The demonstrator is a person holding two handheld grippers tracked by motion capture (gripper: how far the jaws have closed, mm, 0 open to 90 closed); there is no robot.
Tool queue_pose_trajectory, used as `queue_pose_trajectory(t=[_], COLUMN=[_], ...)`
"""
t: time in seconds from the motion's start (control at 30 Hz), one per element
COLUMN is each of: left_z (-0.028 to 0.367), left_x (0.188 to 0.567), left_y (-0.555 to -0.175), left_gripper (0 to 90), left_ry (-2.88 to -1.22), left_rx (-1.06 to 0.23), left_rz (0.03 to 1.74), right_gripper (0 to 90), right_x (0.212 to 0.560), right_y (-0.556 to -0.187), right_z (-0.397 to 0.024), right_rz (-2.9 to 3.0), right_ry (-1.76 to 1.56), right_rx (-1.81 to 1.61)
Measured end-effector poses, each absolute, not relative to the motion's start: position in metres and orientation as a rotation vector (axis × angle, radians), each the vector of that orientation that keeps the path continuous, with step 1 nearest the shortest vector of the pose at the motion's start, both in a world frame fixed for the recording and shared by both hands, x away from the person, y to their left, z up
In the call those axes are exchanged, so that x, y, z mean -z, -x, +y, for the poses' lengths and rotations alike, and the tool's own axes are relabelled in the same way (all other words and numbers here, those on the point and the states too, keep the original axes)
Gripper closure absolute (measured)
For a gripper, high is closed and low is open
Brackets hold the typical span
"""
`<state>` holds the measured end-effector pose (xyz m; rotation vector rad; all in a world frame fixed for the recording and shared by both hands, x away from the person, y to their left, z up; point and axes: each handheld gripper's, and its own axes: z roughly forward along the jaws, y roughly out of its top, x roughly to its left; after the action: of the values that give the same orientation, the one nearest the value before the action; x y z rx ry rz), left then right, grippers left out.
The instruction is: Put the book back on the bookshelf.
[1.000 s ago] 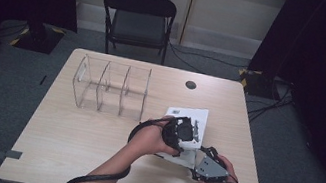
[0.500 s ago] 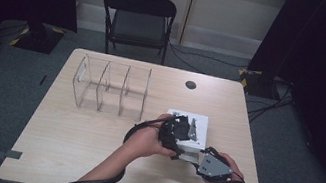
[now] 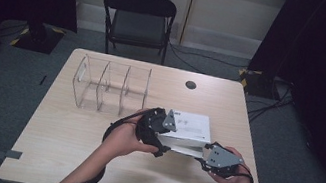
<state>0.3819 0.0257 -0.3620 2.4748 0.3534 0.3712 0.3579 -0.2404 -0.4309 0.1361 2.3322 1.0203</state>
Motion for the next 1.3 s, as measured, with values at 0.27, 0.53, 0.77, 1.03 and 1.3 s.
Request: queue_pose_trajectory(t=[0.27, 0.53, 0.77, 1.03, 1.3], left_z=[0.048, 0.059, 0.067, 0.072, 0.077], left_x=[0.373, 0.398, 0.410, 0.423, 0.432], left_y=[-0.382, -0.382, -0.382, -0.380, -0.379], left_gripper=[16.0, 16.2, 16.3, 16.3, 16.3], left_ry=[-2.422, -2.437, -2.434, -2.445, -2.440], left_rx=[-0.341, -0.298, -0.293, -0.290, -0.294], left_rz=[0.425, 0.475, 0.502, 0.522, 0.541], right_gripper=[60.7, 66.5, 71.2, 73.4, 75.1], right_x=[0.420, 0.397, 0.376, 0.365, 0.353], right_y=[-0.362, -0.366, -0.369, -0.373, -0.376], right_z=[-0.243, -0.244, -0.244, -0.240, -0.241], right_rz=[2.375, 2.429, 2.476, 2.511, 2.558], right_ry=[-0.144, -0.136, -0.114, -0.094, -0.088], right_rx=[-1.021, -0.987, -0.938, -0.893, -0.877])
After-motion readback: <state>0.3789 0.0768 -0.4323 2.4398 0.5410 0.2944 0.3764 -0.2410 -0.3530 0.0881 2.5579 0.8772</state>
